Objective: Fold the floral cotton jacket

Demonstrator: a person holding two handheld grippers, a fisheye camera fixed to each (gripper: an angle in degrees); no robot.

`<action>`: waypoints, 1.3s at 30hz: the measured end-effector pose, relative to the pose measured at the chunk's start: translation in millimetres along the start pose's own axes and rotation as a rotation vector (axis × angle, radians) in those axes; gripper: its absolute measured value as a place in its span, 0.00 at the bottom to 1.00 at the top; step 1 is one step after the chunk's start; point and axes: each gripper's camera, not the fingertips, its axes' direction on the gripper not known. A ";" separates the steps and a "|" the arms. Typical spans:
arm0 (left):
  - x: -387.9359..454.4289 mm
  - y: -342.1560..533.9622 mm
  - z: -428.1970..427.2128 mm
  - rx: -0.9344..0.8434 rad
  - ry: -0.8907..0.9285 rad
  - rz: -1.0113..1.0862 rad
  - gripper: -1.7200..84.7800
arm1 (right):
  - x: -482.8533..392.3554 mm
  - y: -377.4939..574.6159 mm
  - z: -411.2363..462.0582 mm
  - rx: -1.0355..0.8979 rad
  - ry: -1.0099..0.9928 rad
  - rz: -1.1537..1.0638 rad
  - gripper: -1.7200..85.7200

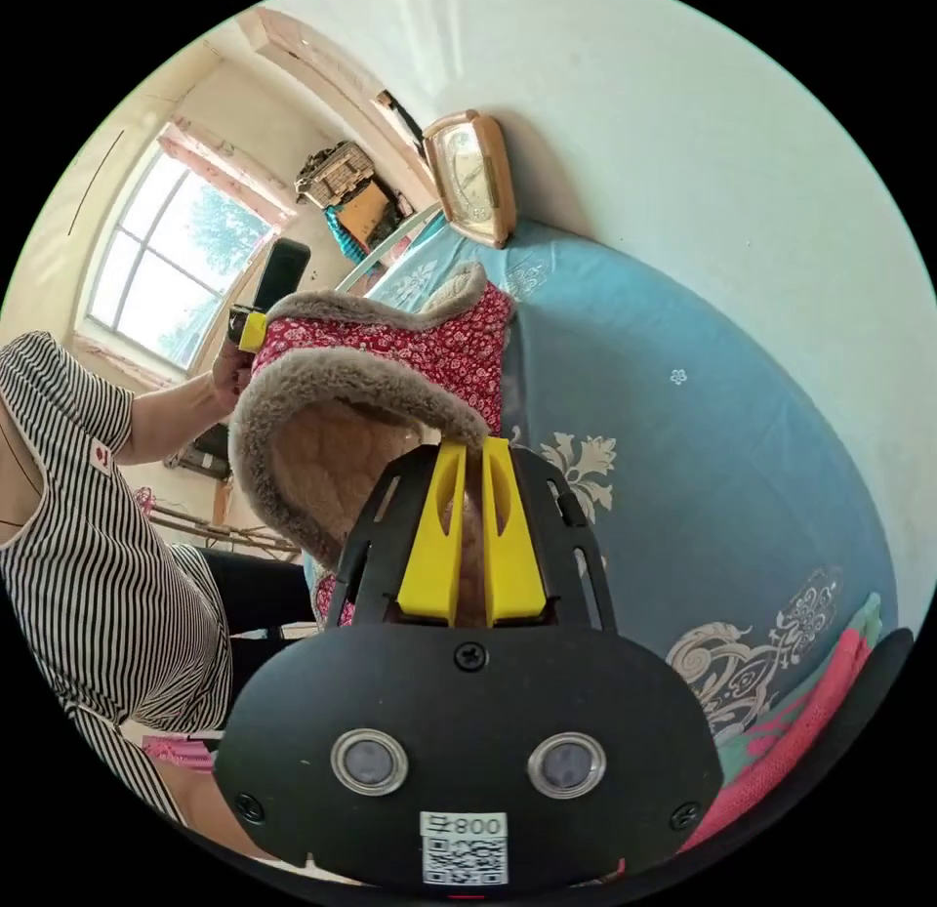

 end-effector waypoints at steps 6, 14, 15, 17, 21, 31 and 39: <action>-16.8 -91.1 50.4 -0.011 -0.169 0.092 0.06 | 80.7 8.5 -36.3 0.033 0.119 0.309 0.06; -95.0 -106.4 113.0 -0.050 -0.285 -0.146 0.07 | 186.6 61.6 -2.0 -0.032 0.042 0.722 0.09; -97.6 -90.9 120.3 -0.109 -0.322 -0.154 0.07 | 175.1 71.6 -9.5 0.039 0.002 0.690 0.09; -103.3 -65.4 129.7 -0.188 -0.413 -0.184 0.08 | 144.4 82.2 -13.4 0.096 -0.066 0.579 0.10; -124.2 -21.9 148.2 -0.259 -0.434 -0.293 0.08 | 87.0 86.4 28.6 -0.062 -0.054 0.451 0.12; -127.2 -22.3 186.2 -0.296 -0.458 -0.259 0.05 | 77.9 73.1 55.3 -0.295 -0.051 0.353 0.05; -141.6 -18.7 223.2 -0.388 -0.560 -0.232 0.04 | 107.2 86.1 86.3 -0.362 -0.080 0.498 0.07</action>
